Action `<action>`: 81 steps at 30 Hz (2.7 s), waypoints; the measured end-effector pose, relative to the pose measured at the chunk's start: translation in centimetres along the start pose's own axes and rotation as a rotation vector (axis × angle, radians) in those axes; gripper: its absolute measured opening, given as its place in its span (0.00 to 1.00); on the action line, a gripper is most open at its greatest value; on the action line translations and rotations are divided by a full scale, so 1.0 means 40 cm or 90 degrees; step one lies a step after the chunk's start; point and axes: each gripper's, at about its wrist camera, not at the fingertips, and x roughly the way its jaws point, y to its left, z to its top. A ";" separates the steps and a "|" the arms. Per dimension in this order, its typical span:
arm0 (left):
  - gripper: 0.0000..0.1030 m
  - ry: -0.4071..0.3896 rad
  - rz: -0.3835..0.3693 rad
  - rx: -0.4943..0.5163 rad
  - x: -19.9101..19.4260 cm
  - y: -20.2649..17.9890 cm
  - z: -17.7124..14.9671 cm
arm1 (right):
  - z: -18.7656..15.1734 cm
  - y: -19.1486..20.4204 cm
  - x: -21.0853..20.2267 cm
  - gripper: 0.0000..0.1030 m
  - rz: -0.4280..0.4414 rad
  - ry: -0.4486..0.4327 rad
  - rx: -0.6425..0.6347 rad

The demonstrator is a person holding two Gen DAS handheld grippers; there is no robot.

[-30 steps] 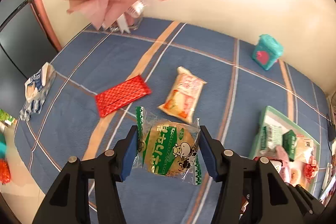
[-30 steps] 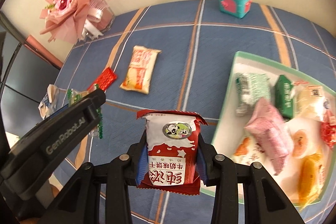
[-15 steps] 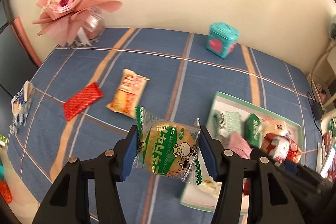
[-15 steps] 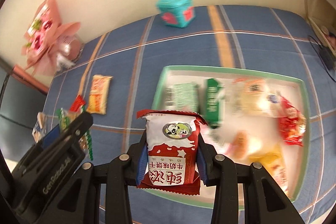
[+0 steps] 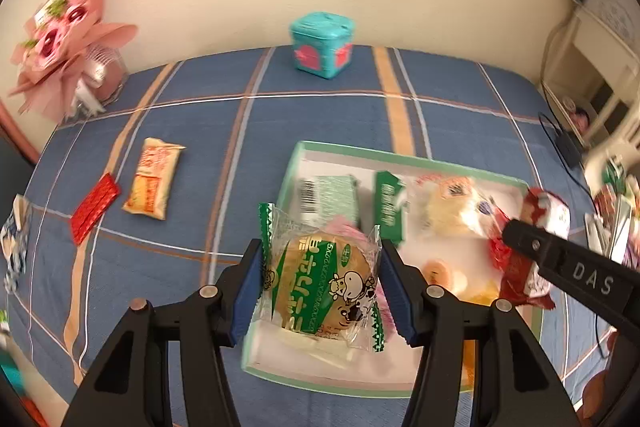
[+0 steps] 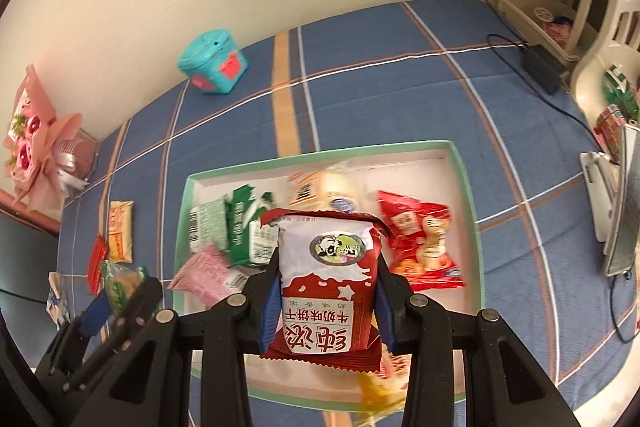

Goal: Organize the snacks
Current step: 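Carry the milk biscuit pack and green cookie over the white tray, then open both tools to drop the biscuit pack and cookie into the tray, then withdraw both tools from the tray toward the red bar and bread pack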

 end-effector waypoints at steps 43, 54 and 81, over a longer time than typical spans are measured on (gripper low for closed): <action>0.62 0.047 -0.002 -0.005 0.057 0.003 -0.012 | -0.016 0.003 0.058 0.44 -0.020 0.045 -0.020; 0.65 0.047 0.007 -0.003 0.059 0.006 -0.011 | -0.015 0.005 0.058 0.45 -0.020 0.045 -0.020; 0.99 0.011 0.021 -0.126 0.059 0.139 0.002 | -0.017 0.008 0.053 1.00 -0.012 0.021 -0.039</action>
